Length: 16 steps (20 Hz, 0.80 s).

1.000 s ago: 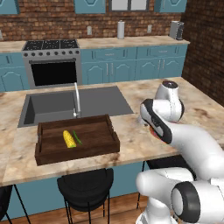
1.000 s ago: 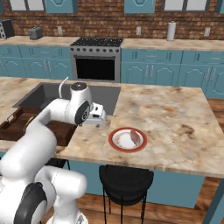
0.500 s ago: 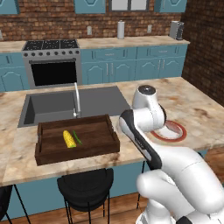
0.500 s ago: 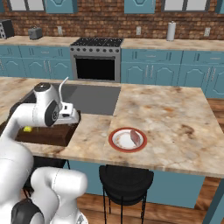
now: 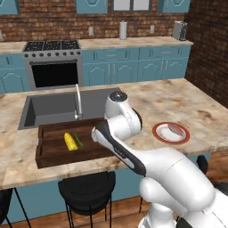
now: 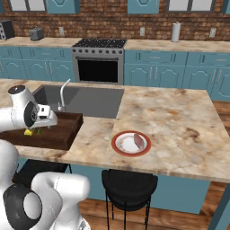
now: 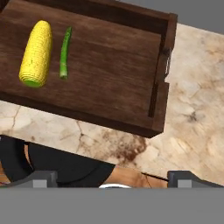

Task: Create a steak meal by picking up the steak and asparagus from the tray and placing them on the plate. Leave the corn on the tray.

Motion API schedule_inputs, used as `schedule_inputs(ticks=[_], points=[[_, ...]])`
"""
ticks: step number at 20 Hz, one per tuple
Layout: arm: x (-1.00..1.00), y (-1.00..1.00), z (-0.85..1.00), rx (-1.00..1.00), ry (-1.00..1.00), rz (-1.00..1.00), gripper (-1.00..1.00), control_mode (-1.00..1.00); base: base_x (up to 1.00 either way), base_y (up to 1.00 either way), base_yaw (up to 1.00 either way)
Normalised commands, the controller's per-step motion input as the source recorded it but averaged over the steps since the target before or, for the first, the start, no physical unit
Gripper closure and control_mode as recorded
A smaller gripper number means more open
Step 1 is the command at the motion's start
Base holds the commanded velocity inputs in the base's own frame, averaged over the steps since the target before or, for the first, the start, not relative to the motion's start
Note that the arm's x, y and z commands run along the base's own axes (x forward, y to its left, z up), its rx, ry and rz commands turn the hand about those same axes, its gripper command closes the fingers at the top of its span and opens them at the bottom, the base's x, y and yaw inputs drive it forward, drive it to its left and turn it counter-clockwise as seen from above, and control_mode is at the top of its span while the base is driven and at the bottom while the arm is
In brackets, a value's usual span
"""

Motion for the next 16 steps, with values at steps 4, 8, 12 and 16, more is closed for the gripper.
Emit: schedule_inputs(ticks=[4, 8, 12, 16], points=[[0.40, 0.91, 0.00, -0.05, 0.15, 0.00, -1.00, -1.00, 0.00, 0.00, 0.00], [0.48, 0.35, -0.08, 0.00, 0.08, 0.00, -1.00, -1.00, 0.00, 0.00, 0.00], [0.32, 0.16, -0.32, 0.00, 0.00, 0.00, -1.00, -1.00, 0.00, 0.00, 0.00], [0.31, 0.10, -0.46, 0.00, 0.00, 0.00, -1.00, -1.00, 0.00, 0.00, 0.00]])
